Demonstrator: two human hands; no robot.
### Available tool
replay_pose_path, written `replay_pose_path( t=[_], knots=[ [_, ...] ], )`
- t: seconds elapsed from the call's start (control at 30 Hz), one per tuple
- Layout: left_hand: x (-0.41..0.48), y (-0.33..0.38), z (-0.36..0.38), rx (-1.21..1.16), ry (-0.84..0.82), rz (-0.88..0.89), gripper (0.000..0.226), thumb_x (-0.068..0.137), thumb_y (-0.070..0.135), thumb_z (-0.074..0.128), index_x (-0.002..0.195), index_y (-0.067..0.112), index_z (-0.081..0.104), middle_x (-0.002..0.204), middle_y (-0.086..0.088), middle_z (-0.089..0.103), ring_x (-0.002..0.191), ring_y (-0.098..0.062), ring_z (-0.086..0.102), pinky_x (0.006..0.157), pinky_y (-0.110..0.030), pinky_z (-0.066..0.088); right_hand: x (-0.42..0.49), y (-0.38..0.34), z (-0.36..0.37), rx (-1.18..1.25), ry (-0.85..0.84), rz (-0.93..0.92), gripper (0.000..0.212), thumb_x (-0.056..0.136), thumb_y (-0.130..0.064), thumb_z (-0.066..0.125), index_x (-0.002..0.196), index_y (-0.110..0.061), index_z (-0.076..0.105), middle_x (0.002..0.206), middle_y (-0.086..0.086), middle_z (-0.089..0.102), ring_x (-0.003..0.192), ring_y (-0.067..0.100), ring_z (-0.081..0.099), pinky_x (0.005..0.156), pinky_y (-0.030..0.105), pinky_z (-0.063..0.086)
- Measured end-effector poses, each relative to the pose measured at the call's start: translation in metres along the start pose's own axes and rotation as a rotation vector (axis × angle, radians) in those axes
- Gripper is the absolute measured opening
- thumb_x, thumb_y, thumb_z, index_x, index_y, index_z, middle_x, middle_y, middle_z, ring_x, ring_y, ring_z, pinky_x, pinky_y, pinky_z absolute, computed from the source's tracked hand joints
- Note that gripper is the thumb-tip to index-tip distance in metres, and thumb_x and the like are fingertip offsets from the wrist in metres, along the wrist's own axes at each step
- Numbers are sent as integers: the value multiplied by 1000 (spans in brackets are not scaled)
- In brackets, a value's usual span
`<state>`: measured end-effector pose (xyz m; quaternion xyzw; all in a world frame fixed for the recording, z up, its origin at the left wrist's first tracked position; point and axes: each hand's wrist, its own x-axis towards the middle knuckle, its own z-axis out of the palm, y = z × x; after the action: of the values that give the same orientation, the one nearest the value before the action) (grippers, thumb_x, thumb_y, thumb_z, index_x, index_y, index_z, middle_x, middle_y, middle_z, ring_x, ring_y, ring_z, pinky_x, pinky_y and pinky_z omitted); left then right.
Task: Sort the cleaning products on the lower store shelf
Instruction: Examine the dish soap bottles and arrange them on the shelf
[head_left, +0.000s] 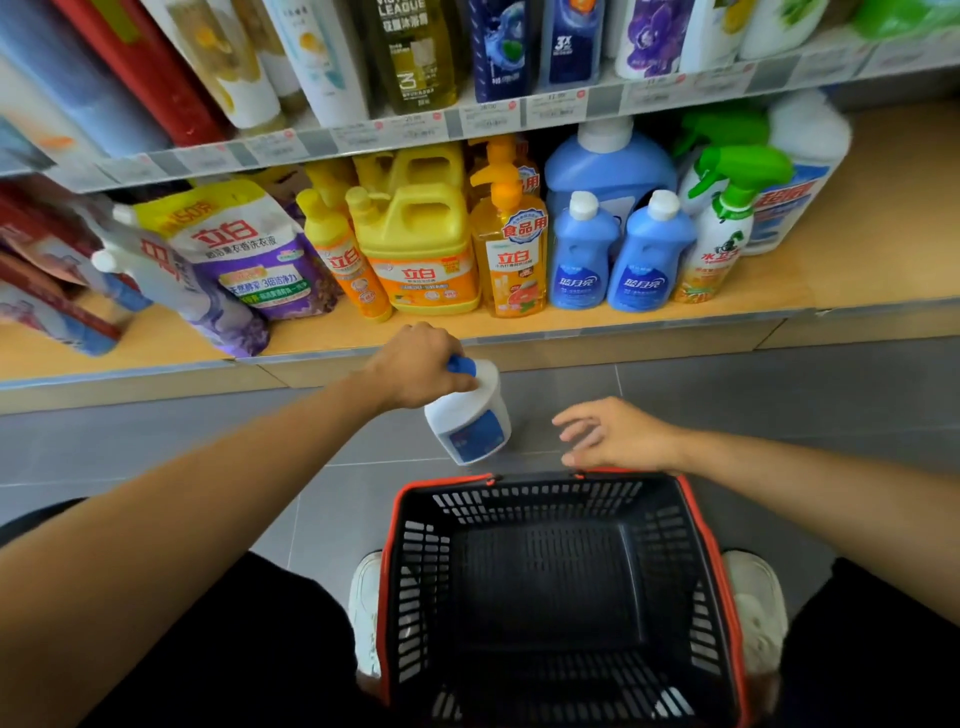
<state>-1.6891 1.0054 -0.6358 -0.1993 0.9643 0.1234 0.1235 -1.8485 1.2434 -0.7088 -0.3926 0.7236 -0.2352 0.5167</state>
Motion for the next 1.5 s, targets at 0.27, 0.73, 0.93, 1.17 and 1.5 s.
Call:
replay_pose_path(
  t=[0.27, 0.73, 0.93, 1.17, 1.5],
  knots=[
    [1, 45, -66, -568, 154, 88, 21, 85, 29, 80, 78, 10, 75, 70, -11, 71, 67, -31, 63, 66, -45, 50, -12, -49, -43, 122, 361, -318, 81, 75, -21, 89, 146, -21, 49, 138, -7, 58, 122, 16, 58, 94, 31, 52],
    [47, 116, -61, -700, 311, 286, 39, 86, 15, 80, 123, 13, 68, 106, 7, 69, 96, -9, 64, 86, -32, 55, -76, -35, -133, 152, 655, -327, 51, 63, -15, 95, 104, -16, 66, 98, 2, 76, 93, 22, 73, 79, 51, 60],
    [101, 146, -42, -249, 563, 396, 51, 85, 27, 77, 133, 16, 65, 134, -4, 65, 123, -26, 58, 102, -43, 47, -101, -3, -192, 126, 997, -123, 49, 54, -24, 97, 94, -22, 68, 88, -5, 73, 82, 20, 69, 66, 42, 59],
    [180, 166, -32, -202, 374, 218, 70, 94, 31, 68, 156, 19, 38, 164, -5, 31, 150, -27, 32, 117, -46, 33, -95, 31, -259, 150, 1327, 32, 43, 55, -34, 93, 83, -27, 63, 74, -18, 62, 67, 0, 59, 51, 24, 40],
    [186, 164, -12, -350, 490, 211, 65, 88, 14, 74, 148, 20, 51, 157, -1, 45, 140, -24, 48, 106, -39, 47, -44, 37, -283, 159, 1438, 90, 53, 65, -39, 89, 94, -27, 46, 91, -7, 59, 77, 20, 56, 48, 24, 31]
  ],
)
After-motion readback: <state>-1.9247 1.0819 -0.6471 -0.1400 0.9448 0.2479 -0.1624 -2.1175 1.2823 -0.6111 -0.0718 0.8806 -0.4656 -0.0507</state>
